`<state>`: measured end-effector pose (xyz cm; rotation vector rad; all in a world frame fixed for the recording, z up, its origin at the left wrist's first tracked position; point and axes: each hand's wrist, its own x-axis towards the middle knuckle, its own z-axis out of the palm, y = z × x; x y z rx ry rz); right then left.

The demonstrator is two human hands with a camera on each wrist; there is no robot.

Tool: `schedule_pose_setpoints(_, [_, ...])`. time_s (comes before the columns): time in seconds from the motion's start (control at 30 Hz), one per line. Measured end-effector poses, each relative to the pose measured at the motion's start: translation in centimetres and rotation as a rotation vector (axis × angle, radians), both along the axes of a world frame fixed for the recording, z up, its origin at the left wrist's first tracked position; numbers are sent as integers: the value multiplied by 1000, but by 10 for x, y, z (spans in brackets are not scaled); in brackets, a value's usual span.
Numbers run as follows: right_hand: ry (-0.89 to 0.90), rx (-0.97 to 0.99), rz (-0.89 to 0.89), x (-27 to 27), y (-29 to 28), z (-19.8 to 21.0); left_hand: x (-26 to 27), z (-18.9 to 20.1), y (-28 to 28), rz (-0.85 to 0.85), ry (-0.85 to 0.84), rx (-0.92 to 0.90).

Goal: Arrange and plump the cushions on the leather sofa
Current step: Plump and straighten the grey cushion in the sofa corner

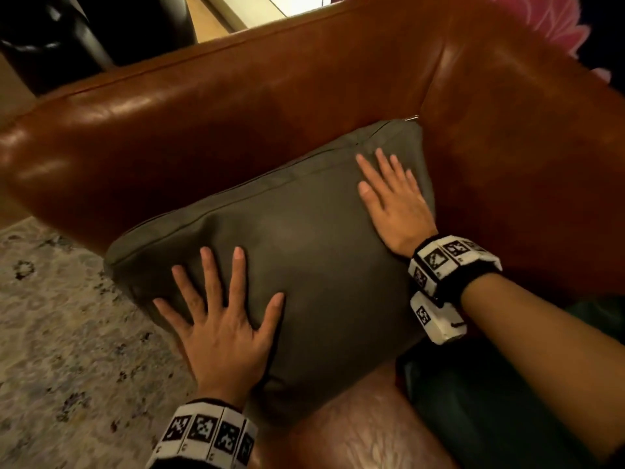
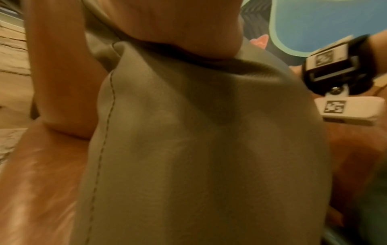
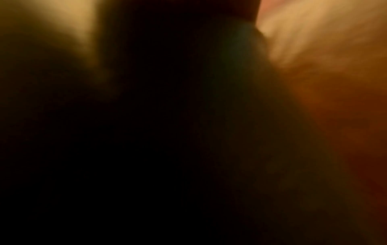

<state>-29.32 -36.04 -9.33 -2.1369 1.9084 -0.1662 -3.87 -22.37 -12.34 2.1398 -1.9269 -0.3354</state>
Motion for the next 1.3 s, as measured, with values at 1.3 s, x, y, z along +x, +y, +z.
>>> schedule_pose_setpoints(1.3, [-412, -438, -254, 4, 146, -102, -35, -71, 67, -302, -155, -448])
